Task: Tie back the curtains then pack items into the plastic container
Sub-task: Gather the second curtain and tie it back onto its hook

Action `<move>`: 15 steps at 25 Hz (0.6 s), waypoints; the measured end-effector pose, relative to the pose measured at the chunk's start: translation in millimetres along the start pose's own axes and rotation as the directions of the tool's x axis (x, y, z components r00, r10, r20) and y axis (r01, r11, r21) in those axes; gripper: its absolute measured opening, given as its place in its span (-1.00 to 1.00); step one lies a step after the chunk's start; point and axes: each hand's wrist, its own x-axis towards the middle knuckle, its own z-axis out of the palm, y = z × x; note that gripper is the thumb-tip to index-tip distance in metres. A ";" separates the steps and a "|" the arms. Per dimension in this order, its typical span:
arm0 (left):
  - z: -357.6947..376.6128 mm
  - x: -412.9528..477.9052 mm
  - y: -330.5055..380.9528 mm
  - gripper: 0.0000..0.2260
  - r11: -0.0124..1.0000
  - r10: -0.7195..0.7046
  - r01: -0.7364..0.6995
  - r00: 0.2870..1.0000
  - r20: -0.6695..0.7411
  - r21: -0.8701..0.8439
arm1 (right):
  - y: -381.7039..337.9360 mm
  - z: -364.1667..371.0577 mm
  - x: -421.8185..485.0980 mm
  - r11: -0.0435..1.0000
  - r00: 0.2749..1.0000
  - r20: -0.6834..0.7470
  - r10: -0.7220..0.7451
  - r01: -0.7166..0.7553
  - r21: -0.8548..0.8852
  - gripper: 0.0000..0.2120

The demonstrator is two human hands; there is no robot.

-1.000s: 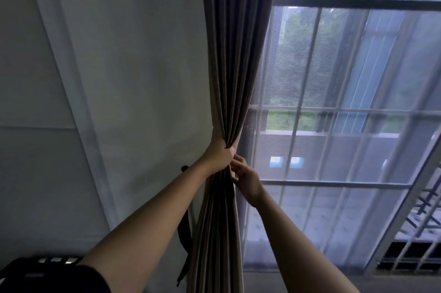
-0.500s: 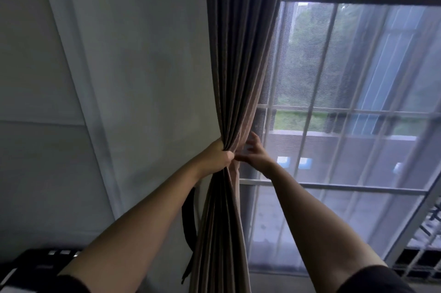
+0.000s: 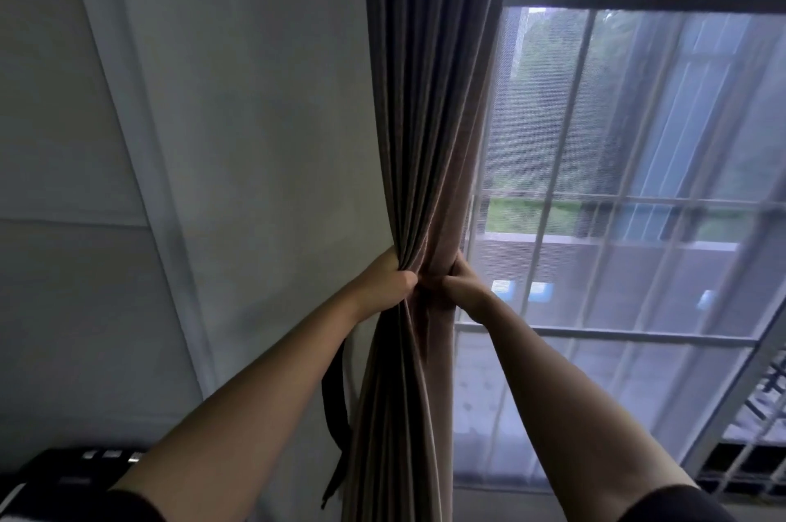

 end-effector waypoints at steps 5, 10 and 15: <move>-5.4 -1.2 -3.3 -0.70 0.999 -0.033 0.034 0.994 0.106 -0.008 | 2.1 -11.0 -9.4 0.997 0.996 0.059 0.071 -0.073 0.033 -0.42; -3.6 -3.1 -2.2 -0.71 0.998 -0.055 0.056 0.996 0.074 -0.008 | 0.1 -9.3 -9.7 0.995 0.994 0.042 0.103 -0.103 0.006 -0.38; 8.9 5.2 -7.0 -0.53 0.997 -0.043 0.040 0.998 -0.054 -0.065 | 0.7 6.9 -20.7 0.868 0.955 -0.217 -0.202 0.072 -0.492 -0.62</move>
